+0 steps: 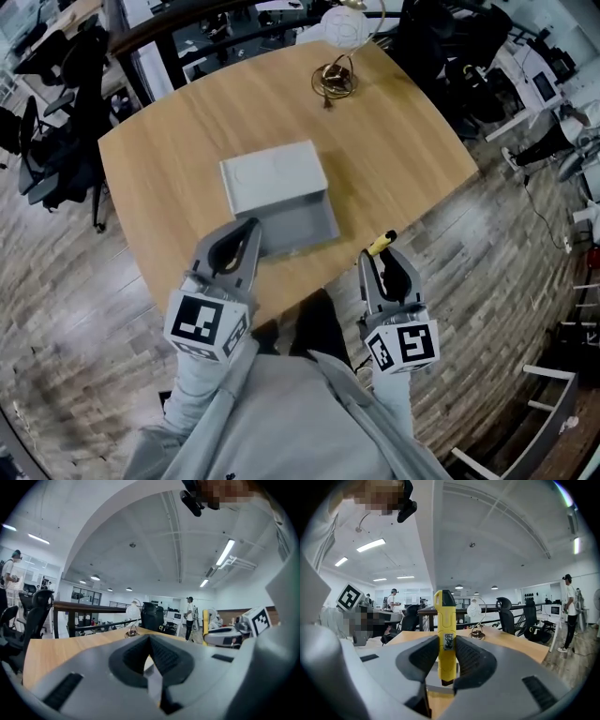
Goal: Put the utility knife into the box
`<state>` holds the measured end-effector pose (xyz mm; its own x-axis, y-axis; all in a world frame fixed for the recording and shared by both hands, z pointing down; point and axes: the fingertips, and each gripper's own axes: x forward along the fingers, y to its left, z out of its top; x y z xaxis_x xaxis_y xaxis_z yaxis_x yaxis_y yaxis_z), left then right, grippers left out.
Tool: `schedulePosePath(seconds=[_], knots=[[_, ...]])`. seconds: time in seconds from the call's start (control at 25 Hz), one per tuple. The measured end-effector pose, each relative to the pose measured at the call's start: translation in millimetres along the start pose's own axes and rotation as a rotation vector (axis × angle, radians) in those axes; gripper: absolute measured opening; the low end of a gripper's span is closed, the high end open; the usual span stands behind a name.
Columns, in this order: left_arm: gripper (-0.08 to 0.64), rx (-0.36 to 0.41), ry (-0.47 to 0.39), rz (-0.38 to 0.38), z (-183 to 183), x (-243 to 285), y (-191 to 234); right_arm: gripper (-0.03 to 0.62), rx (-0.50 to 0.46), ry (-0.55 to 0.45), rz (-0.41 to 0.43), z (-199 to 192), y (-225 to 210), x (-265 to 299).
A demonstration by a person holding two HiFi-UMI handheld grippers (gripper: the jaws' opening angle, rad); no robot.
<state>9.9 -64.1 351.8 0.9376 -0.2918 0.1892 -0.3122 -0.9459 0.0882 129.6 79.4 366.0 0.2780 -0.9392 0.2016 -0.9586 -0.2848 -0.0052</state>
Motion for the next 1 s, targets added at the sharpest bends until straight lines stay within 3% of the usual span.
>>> schedulePosePath(seconds=[0.2,0.6,0.84,1.0], knots=[[0.020,-0.010,-0.005,0.118,6,30,20,0.126,-0.016,-0.003,0.126,7,-24,53],[0.020,-0.060,-0.023,0.423,20,69,62,0.124,-0.088,-0.001,0.473,31,-39,167],[0.020,-0.083,-0.031,0.575,19,60,69,0.124,-0.129,-0.011,0.654,40,-21,192],[0.020,-0.090,-0.029,0.626,18,51,66,0.126,-0.147,-0.009,0.714,43,-10,193]])
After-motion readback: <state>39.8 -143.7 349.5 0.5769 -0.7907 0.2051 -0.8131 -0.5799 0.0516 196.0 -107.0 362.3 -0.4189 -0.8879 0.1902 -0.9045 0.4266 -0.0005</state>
